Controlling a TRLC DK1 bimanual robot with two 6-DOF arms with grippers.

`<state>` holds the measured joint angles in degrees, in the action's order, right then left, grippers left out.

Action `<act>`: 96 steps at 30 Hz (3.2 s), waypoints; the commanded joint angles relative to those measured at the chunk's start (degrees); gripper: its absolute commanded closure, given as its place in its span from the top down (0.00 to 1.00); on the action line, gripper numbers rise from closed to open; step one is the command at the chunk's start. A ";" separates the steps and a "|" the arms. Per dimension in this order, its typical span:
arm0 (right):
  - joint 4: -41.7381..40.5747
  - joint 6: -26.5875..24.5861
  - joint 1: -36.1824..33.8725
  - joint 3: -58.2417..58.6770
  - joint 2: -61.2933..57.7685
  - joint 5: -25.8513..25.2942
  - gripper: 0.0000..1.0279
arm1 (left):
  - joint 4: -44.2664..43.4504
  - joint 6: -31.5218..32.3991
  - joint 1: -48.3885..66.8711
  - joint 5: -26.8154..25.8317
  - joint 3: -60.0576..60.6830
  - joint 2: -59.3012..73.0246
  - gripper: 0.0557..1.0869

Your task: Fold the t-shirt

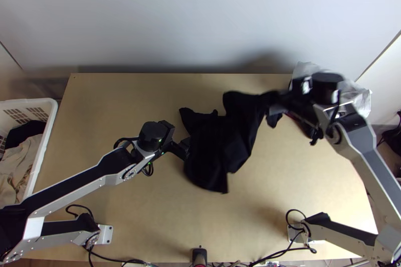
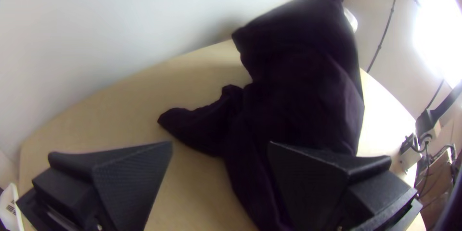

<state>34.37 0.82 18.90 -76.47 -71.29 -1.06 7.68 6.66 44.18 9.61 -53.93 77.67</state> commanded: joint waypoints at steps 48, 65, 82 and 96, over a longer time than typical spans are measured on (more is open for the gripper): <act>-26.28 -2.40 -21.53 28.13 -20.38 1.41 0.90 | -3.46 1.69 1.17 -2.57 2.60 -0.24 0.93; -33.58 -5.65 -19.86 26.11 -20.91 1.59 0.03 | -5.13 1.34 -0.41 -2.14 3.92 -0.41 0.93; -22.33 -3.46 -8.08 21.27 4.14 4.05 0.03 | -5.84 2.13 1.61 -2.22 4.45 -0.24 0.93; -8.53 0.06 1.14 -9.67 6.95 -2.81 0.03 | -5.31 3.01 7.50 -2.31 4.89 -0.24 0.93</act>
<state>20.78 -0.21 16.97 -73.25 -65.30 -1.76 1.98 9.50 48.64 7.31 -49.39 77.52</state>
